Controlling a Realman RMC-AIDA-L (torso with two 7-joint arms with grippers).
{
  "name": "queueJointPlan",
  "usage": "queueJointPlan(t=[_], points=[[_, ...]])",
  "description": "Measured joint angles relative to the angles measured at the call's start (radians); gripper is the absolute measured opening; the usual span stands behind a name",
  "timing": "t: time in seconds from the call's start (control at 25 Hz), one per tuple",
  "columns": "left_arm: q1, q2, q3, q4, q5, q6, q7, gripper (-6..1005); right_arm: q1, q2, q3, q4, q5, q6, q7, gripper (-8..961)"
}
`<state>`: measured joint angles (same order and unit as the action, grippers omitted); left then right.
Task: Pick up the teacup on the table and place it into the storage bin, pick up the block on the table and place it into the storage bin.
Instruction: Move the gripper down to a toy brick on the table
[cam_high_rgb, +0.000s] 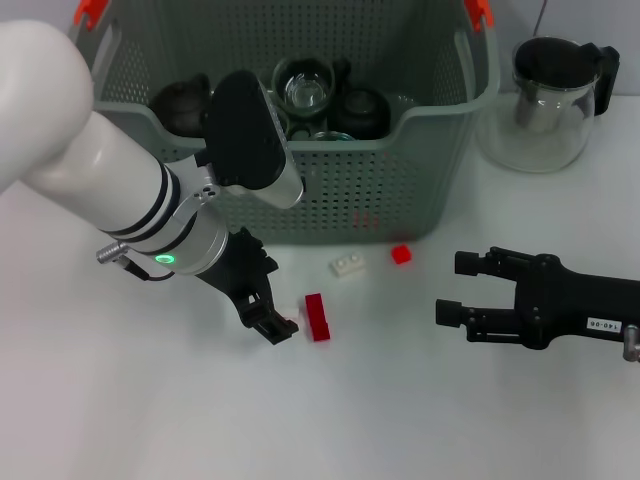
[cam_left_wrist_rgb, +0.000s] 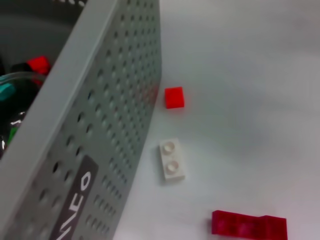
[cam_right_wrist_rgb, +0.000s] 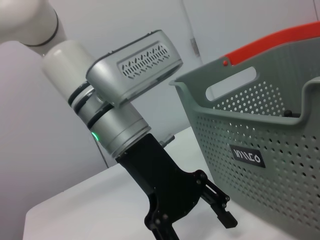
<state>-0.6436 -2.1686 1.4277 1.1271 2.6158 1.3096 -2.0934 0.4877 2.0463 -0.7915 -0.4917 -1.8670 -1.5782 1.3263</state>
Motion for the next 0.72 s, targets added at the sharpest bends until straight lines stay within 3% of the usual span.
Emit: queueJointPlan(t=[0.6,0.72], points=[[-0.015,-0.002,0.044,-0.067,0.002,-0.051,-0.019,811,0.000,0.001,-0.003,0.001,0.000,0.001,-0.004,916],[-0.017,-0.004,0.046,-0.077,0.002,-0.061,-0.020,678,0.000,0.002,-0.001,0.001,0.000,0.001,-0.003,916]])
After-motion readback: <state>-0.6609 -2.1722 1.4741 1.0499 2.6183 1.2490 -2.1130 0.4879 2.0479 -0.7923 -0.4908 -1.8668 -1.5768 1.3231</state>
